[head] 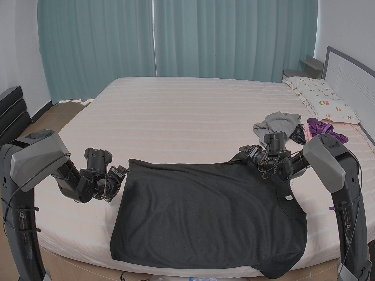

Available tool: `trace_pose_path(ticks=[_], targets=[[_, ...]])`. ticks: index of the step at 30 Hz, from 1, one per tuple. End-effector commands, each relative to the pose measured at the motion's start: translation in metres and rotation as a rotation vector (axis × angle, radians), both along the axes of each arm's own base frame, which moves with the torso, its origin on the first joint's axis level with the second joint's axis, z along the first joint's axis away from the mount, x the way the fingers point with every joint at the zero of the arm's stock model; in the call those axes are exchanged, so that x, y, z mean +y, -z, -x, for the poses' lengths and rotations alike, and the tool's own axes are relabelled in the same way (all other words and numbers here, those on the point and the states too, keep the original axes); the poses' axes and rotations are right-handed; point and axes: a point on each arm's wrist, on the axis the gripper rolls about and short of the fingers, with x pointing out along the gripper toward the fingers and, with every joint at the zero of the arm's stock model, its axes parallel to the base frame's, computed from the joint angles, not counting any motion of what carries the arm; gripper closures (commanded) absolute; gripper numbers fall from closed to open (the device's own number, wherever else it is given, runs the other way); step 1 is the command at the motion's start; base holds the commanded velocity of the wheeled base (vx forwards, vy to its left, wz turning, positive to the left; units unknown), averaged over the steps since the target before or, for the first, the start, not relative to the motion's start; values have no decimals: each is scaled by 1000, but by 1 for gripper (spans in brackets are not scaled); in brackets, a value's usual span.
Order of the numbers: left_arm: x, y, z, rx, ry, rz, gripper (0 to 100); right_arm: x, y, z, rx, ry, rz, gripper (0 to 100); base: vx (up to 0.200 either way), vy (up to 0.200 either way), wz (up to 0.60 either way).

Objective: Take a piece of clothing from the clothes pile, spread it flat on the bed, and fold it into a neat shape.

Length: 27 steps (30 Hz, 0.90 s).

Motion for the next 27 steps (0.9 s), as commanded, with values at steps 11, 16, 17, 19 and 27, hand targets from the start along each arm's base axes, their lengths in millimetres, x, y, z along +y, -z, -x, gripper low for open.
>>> trace_pose_path(ticks=[11, 16, 17, 19, 27], targets=[[-2, 1, 0, 2, 6, -2, 0, 37, 15, -26, -201, -14, -18, 0, 0, 0, 0], [-2, 1, 0, 2, 7, -1, 0, 40, -19, -44, -358, 27, -51, 0, 0, 0, 0], [-2, 1, 0, 2, 7, -1, 0, 38, -24, -46, -374, 49, -47, 0, 0, 0, 0], [-2, 1, 0, 2, 7, -1, 0, 34, -40, -46, -403, 68, -52, 0, 0, 0, 0], [-2, 2, 0, 4, 6, -3, 0, 26, -33, -33, -229, 49, -4, 0, 0, 0, 0]])
